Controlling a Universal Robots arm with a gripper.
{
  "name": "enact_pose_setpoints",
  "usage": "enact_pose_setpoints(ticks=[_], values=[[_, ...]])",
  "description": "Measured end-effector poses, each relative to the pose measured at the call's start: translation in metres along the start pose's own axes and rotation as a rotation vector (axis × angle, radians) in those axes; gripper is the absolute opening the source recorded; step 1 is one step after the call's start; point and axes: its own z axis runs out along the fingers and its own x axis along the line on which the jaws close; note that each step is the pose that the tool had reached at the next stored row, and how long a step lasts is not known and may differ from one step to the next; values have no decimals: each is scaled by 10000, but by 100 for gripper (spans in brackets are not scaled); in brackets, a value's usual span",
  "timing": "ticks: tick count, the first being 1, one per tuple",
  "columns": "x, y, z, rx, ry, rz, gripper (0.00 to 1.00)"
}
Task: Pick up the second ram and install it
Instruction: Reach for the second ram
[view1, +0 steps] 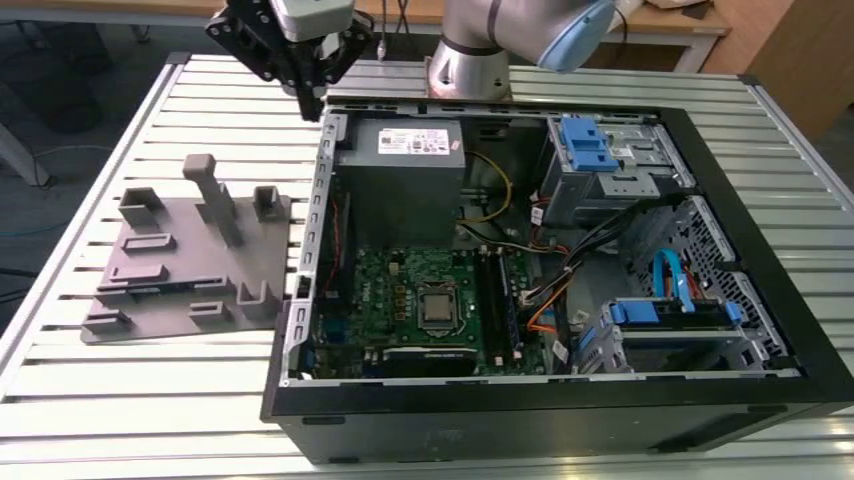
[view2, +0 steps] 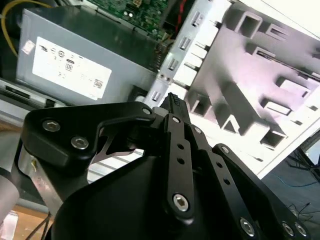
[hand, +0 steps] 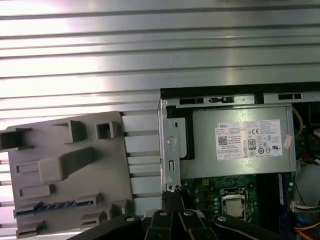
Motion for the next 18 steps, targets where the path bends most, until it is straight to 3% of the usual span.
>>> enact_pose_setpoints(ticks=[7,18], values=[[208,-53,-3,0,0,1,7],[411,-102,0,1,0,1,7]])
